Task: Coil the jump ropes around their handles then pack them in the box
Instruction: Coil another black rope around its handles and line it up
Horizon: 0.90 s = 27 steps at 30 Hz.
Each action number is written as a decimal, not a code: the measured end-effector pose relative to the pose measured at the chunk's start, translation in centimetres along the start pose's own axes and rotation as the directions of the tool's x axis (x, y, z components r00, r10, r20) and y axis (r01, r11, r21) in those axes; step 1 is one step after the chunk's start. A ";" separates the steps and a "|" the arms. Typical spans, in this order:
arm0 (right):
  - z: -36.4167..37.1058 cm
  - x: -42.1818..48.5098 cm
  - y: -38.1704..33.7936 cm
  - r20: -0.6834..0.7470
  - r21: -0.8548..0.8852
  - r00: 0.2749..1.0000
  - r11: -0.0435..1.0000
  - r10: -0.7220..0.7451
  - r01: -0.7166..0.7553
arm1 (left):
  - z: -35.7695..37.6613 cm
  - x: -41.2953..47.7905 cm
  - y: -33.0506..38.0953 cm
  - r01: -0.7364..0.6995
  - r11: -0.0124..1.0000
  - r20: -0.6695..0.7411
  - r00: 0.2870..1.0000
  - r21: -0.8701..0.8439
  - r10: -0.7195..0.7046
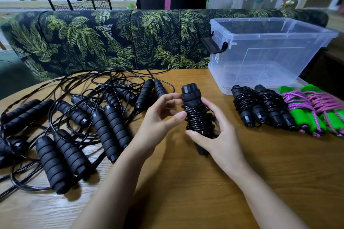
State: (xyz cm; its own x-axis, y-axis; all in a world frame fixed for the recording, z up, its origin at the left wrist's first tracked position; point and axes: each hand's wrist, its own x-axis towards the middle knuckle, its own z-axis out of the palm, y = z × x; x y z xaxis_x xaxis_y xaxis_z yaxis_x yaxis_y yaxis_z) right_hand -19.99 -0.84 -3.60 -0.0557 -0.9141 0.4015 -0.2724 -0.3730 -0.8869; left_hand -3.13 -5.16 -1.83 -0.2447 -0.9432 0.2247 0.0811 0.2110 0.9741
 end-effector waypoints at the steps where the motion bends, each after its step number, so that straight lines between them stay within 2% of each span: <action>1: -0.1 0.0 -0.2 0.021 0.030 1.000 1.000 0.009 -0.010 | -0.1 0.0 0.1 0.010 1.000 0.015 1.000 -0.016 -0.009; 6: -0.4 -0.1 -0.2 0.108 0.116 0.994 0.993 0.012 -0.024 | -0.2 -0.1 0.4 0.087 0.994 0.128 0.989 -0.070 -0.078; 9: -0.4 0.1 0.0 0.111 0.123 0.994 0.992 -0.009 -0.005 | -0.2 -0.2 0.3 0.106 0.992 0.158 0.983 -0.068 -0.094; 15: 0.1 0.1 0.5 0.073 0.011 0.994 0.997 -0.080 0.079 | 0.2 -0.2 0.1 0.100 0.992 0.038 0.995 -0.078 -0.097; 21: 1.0 -0.2 1.5 0.015 -0.260 0.989 0.954 -0.149 0.148 | 1.7 -0.4 -0.5 0.106 0.987 -0.105 0.987 -0.122 -0.119; 27: 0.6 0.0 1.4 -0.023 -0.156 0.988 0.976 -0.155 0.149 | 1.3 -0.3 0.0 0.102 0.985 -0.097 0.988 -0.142 -0.116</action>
State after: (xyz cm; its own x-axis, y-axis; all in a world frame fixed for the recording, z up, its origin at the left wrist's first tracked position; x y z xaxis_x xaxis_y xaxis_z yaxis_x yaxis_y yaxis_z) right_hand -19.85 -1.50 -4.97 -0.0352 -0.8415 0.5391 -0.4240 -0.4759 -0.7705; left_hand -4.26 -4.53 -1.88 -0.1578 -0.9817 0.1064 0.1918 0.0752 0.9785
